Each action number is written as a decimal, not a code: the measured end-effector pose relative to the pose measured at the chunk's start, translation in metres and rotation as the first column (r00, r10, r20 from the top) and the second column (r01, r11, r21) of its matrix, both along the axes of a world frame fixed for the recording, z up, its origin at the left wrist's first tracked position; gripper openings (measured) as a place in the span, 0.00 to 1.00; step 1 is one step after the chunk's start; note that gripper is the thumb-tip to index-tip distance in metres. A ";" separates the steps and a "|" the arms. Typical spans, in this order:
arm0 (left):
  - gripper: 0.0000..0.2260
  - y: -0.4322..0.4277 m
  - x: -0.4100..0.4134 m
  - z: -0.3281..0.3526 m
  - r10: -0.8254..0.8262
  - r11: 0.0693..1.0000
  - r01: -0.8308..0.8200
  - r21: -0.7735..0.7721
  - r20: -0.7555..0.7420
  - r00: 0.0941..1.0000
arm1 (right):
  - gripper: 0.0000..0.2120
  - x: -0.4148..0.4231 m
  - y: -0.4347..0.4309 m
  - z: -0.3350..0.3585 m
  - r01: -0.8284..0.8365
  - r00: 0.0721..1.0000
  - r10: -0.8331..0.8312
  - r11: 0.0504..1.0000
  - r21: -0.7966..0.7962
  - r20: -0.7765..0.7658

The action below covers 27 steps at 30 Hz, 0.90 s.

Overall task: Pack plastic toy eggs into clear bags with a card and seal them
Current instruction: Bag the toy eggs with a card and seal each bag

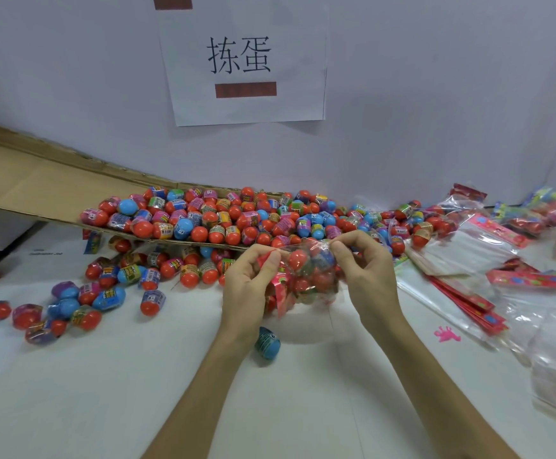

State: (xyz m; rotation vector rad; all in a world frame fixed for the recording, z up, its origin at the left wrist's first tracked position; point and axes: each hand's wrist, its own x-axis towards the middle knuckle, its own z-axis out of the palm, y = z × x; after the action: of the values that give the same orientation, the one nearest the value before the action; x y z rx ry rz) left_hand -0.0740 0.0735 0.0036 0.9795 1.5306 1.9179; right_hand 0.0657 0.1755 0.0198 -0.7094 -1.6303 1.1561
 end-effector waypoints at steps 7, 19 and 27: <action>0.05 -0.003 0.001 -0.004 0.068 0.998 -0.068 0.004 -0.180 0.981 | 0.10 0.008 0.001 0.006 -0.218 0.976 0.219 0.975 -0.047 0.003; 0.04 -0.005 0.001 0.000 0.108 0.994 -0.104 0.038 -0.151 0.983 | 0.04 0.011 -0.002 0.005 -0.236 0.961 0.189 0.941 0.241 0.200; 0.09 -0.007 0.002 -0.001 -0.071 0.996 0.061 -0.068 -0.161 0.984 | 0.07 0.008 -0.004 0.004 -0.246 0.928 0.159 0.941 0.234 0.336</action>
State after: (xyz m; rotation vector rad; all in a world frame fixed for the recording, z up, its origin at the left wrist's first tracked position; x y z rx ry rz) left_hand -0.0722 0.0669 0.0024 1.1689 1.6169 1.7704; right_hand 0.0733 0.1710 0.0234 -0.5726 -2.1272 0.9676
